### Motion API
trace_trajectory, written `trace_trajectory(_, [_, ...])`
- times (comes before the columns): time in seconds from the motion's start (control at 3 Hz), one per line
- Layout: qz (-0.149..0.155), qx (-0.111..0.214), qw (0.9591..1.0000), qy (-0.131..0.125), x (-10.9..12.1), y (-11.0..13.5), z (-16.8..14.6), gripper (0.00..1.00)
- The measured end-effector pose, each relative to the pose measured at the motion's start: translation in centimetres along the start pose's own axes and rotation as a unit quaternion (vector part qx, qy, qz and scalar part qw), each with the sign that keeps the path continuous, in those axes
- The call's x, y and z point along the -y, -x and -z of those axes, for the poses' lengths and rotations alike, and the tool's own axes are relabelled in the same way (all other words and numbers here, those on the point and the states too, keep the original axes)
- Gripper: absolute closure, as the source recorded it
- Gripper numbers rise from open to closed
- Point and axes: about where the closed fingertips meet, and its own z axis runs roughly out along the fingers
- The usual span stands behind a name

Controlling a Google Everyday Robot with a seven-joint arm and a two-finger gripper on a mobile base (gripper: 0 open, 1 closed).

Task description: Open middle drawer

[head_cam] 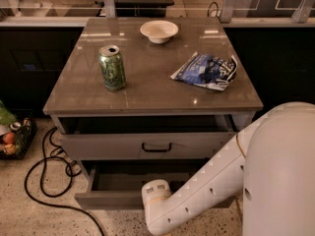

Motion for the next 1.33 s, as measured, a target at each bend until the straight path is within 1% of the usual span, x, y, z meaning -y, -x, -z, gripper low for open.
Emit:
trace_trajectory(0.33, [0.003, -0.021, 0.9998, 0.002, 0.4, 0.1, 1.9, 0.00])
trace_trajectory(0.67, [0.001, -0.043, 0.9990, -0.006, 0.5, -0.3, 4.3, 0.00])
trace_trajectory(1.0, [-0.006, -0.063, 0.9978, -0.020, 0.6, -1.0, 6.6, 0.00])
trace_trajectory(1.33, [-0.013, -0.068, 0.9971, -0.033, 1.1, -2.2, 8.2, 0.15])
